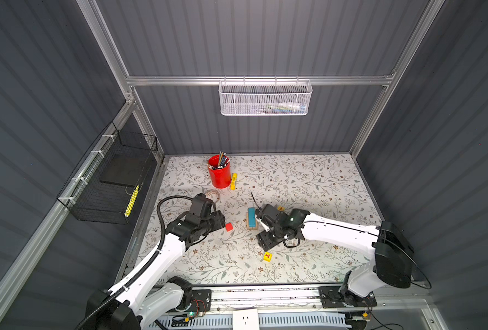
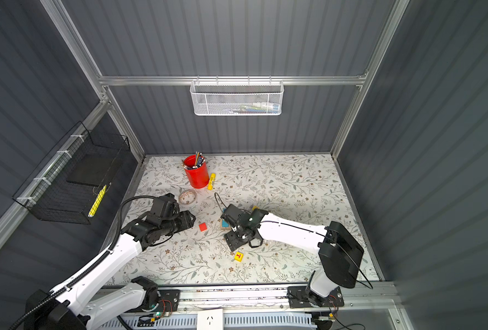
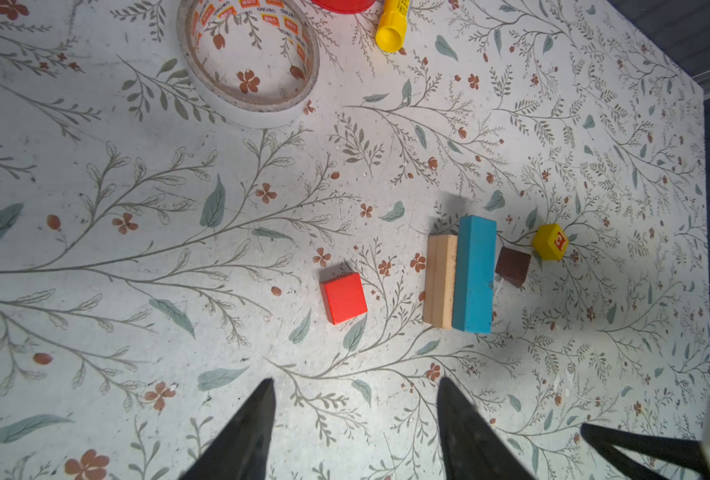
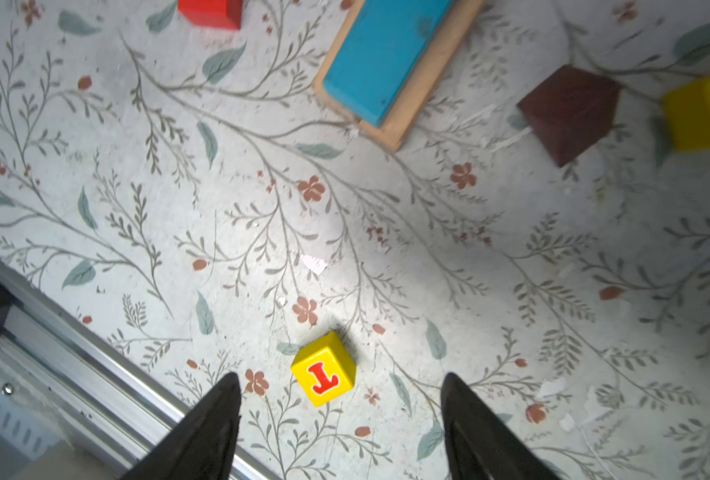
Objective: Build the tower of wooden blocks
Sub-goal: 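Move the right gripper to the yellow cube marked L and close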
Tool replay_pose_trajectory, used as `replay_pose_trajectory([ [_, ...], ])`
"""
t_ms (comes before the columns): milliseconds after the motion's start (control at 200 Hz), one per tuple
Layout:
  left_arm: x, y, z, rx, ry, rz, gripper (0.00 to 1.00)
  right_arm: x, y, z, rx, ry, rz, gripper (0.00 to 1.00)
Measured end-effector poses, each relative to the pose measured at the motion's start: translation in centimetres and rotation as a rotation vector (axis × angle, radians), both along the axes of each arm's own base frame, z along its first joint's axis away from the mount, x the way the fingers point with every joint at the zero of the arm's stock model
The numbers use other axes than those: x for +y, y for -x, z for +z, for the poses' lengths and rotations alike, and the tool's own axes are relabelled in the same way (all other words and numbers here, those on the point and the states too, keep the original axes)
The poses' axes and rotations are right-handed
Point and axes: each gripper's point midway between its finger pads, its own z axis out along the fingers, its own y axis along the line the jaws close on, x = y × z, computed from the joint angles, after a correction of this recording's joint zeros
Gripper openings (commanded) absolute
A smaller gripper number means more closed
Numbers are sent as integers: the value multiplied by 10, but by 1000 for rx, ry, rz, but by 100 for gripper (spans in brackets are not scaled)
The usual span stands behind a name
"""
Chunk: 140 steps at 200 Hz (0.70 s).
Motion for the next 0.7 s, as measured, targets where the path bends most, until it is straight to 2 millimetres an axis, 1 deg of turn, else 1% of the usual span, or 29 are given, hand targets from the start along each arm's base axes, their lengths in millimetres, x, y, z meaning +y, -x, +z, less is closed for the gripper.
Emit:
replay_pose_trajectory([
  [155,-9,10,-3,15,-2,-37,63,-6,26,-24,34,38,74,76],
  [320,-15,20,-10,32,-13,-47,64,-3,43,-36,42,67,142,74],
  [500,-14,24,-15,42,-17,-30,64,-5,46,-53,38,128,162,72],
  [700,-7,24,-17,38,-35,-3,65,-15,39,-66,8,209,152,67],
])
